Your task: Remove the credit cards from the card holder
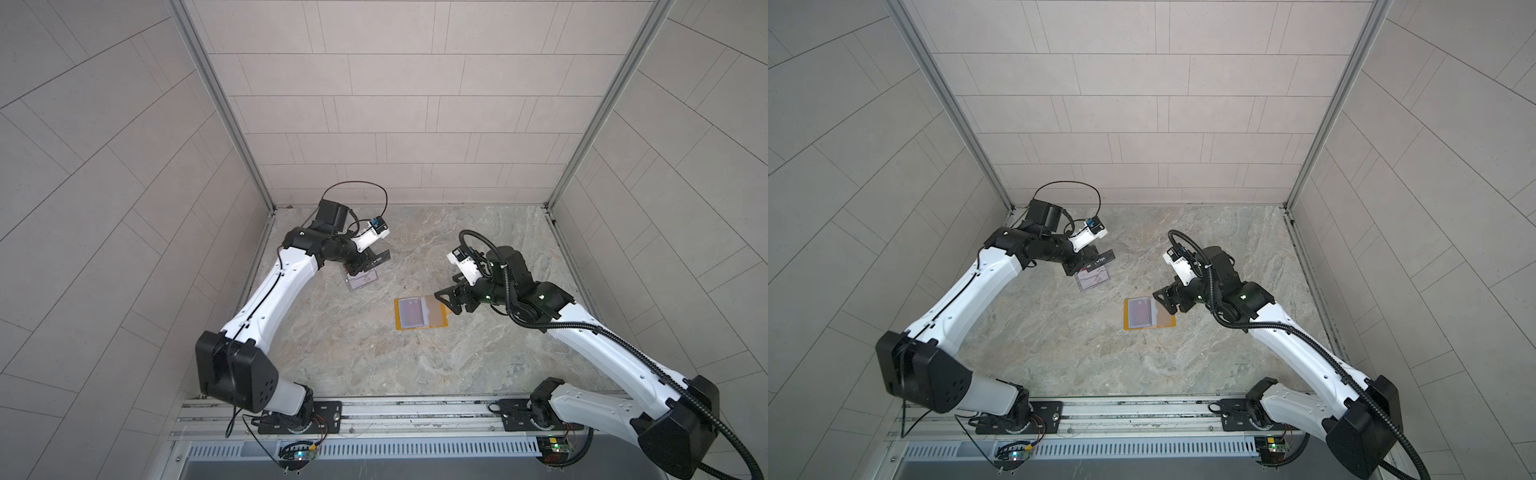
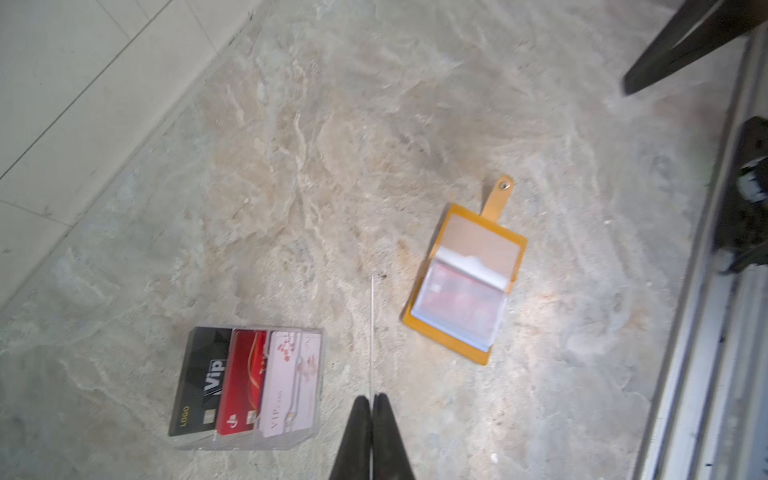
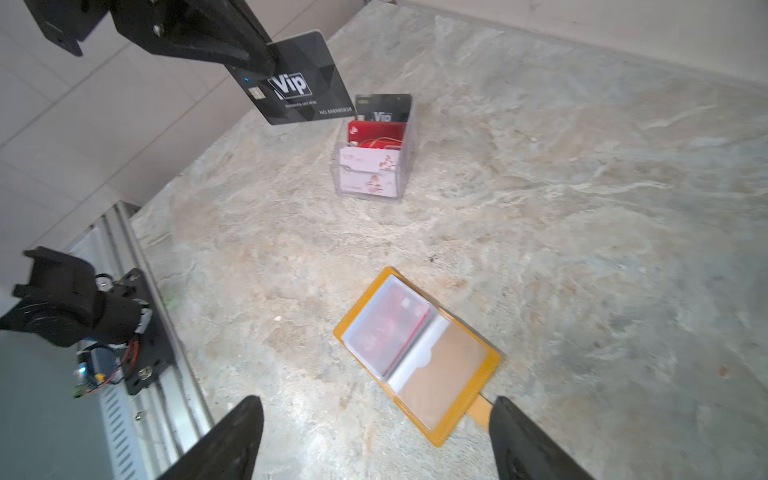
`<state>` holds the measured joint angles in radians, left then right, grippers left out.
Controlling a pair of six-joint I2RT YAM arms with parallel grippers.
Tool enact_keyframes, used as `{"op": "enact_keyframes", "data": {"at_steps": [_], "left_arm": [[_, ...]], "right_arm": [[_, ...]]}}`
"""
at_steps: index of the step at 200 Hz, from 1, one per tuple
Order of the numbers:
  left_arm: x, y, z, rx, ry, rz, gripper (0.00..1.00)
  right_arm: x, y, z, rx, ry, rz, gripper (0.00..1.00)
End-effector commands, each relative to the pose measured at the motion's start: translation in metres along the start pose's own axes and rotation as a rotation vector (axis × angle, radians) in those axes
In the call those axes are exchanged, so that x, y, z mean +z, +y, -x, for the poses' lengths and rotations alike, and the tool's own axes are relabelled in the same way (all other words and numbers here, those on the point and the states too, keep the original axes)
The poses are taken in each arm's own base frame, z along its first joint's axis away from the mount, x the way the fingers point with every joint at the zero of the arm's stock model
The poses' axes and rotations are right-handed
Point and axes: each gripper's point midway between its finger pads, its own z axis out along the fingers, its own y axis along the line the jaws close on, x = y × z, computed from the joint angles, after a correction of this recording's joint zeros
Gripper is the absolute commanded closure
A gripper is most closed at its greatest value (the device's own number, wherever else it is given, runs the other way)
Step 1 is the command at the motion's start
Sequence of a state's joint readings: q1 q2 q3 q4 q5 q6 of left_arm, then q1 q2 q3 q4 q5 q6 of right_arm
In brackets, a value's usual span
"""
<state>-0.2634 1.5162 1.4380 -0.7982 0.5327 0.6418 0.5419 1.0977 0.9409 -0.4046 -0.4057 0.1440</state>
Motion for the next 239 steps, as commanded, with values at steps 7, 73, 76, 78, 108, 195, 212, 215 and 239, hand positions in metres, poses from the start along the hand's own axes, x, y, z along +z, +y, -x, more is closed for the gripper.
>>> {"op": "enact_keyframes", "data": {"at_steps": [7,73,76,78,108,195,212,215,239], "left_arm": [[0.006,0.055,-0.006,0.064,0.054,0.113,1.0],[0.046,0.113,-0.043,0.022,0.116,0.1,1.0],[0.047,0.114,-0.044,0.021,0.117,0.096,1.0],[0.048,0.115,-0.045,0.019,0.118,0.094,1.0],[0.055,0.129,-0.051,-0.007,0.111,0.084,1.0],[0.075,0.128,-0.084,-0.059,0.153,-0.009,1.0],[0.078,0.127,-0.089,-0.067,0.163,-0.023,1.0],[0.078,0.127,-0.09,-0.068,0.163,-0.024,1.0],[0.082,0.127,-0.092,-0.062,0.164,-0.034,1.0]], "right_arm": [[-0.002,-0.032,-0.005,0.01,0.004,-0.164,0.12],[-0.001,-0.039,-0.014,0.023,0.005,-0.186,0.12],[-0.001,-0.039,-0.014,0.023,0.005,-0.184,0.12],[-0.001,-0.039,-0.014,0.024,0.005,-0.183,0.11],[0.0,-0.041,-0.015,0.031,0.008,-0.186,0.11],[0.0,-0.041,-0.014,0.064,0.004,-0.161,0.11],[0.0,-0.041,-0.015,0.067,0.003,-0.161,0.12],[0.0,-0.041,-0.016,0.068,0.004,-0.162,0.12],[-0.001,-0.041,-0.016,0.069,0.0,-0.163,0.11]]}}
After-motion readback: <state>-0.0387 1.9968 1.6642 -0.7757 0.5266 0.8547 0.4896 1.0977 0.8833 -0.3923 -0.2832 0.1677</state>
